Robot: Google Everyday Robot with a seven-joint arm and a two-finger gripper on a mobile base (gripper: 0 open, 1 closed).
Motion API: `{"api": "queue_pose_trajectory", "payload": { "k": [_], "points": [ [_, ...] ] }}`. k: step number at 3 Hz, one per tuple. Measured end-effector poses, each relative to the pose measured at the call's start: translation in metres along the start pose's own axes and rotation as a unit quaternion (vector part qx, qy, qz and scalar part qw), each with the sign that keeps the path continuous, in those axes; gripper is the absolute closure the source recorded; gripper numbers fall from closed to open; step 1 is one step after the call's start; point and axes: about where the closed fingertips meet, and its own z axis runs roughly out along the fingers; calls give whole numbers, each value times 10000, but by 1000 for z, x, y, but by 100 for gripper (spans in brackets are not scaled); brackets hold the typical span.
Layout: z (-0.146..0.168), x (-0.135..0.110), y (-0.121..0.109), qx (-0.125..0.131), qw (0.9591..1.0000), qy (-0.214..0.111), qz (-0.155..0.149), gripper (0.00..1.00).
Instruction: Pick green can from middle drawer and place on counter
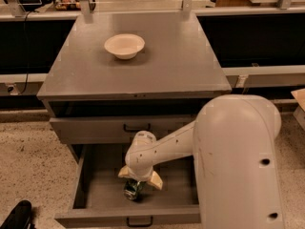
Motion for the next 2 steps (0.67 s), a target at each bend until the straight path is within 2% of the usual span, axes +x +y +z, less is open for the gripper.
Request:
{"api": "queue_pose_trajectory", "payload": {
  "k": [1, 2],
  "points": [
    [33, -5, -11, -11, 9998, -170, 49, 25],
    [43, -8, -13, 31, 9995, -292, 99, 47]
  ]
}}
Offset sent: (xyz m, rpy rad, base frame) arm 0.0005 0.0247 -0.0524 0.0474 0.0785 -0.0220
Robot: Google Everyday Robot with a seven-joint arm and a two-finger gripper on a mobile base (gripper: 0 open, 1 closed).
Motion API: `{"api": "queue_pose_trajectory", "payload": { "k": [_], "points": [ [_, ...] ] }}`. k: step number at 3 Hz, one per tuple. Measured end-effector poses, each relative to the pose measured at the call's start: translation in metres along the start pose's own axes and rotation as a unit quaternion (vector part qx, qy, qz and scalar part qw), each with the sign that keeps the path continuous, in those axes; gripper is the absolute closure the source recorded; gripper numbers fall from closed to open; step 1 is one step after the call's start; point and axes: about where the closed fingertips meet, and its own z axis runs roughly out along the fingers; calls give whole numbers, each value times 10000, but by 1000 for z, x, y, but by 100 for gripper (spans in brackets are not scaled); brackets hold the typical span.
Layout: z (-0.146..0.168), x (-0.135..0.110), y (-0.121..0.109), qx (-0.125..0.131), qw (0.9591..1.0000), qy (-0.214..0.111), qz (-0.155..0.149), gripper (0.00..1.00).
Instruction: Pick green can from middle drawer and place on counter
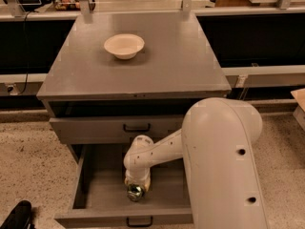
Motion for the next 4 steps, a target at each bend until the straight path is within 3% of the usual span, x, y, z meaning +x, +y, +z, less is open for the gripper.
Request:
{"api": "queue_pose_trajectory", "payload": {
  "k": [1, 2, 3, 4],
  "points": [
    [-17, -2, 2, 353, 9993, -93, 51, 72],
    [-59, -3, 5, 826, 9965, -85, -23, 82],
    [-125, -9, 11, 1302, 9909, 79, -322, 82],
    [-197, -12, 5, 1469, 9854, 343, -790, 80]
  ]
}}
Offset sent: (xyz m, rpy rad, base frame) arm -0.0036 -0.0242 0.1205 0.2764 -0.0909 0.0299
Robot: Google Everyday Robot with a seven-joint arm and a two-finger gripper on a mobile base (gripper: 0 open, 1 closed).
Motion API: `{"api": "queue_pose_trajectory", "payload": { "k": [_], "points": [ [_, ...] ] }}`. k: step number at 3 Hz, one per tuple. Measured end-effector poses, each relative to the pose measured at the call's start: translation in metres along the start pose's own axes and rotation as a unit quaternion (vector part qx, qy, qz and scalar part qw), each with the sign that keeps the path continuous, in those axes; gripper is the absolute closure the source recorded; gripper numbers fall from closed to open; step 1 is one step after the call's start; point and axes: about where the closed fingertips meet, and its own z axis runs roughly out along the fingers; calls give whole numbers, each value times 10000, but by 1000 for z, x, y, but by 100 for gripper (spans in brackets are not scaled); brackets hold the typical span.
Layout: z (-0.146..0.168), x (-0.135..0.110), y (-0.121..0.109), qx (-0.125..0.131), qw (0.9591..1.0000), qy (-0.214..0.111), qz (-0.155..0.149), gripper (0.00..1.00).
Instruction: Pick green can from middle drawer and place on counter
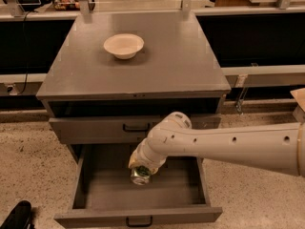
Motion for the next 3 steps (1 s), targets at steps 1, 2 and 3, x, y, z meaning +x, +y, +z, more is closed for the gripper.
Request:
{"api": "queue_pose_trajectory", "payload": {
  "k": [1, 2, 3],
  "points": [
    [-68, 13, -33, -122, 9981, 270, -539, 76],
    [-126, 31, -68, -310, 9941, 391, -961, 60],
    [-176, 48, -104, -481, 9895, 484, -1274, 73]
  ]
}}
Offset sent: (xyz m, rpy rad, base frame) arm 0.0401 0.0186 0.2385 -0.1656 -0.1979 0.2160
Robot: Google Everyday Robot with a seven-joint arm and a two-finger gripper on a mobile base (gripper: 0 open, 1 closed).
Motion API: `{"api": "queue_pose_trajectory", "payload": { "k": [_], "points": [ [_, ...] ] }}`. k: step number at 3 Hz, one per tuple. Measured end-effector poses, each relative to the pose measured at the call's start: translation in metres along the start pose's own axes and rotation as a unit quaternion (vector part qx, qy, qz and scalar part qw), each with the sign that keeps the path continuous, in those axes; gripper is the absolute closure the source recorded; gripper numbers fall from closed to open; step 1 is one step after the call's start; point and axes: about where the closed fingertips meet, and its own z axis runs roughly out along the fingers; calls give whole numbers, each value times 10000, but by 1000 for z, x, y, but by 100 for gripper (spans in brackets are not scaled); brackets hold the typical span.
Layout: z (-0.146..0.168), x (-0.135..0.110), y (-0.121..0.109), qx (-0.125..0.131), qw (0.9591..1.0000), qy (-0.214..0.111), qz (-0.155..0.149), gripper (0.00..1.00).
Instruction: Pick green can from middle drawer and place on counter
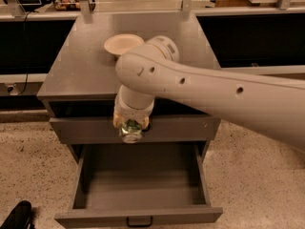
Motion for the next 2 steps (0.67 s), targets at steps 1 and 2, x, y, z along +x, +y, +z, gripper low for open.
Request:
{"api": "queue_pose_trajectory", "payload": {
  "k": [1, 2],
  "points": [
    [-35, 30, -12, -80, 10000, -23, 6, 95],
    [-53, 54, -16, -179, 9997, -58, 130, 100]
  ]
}}
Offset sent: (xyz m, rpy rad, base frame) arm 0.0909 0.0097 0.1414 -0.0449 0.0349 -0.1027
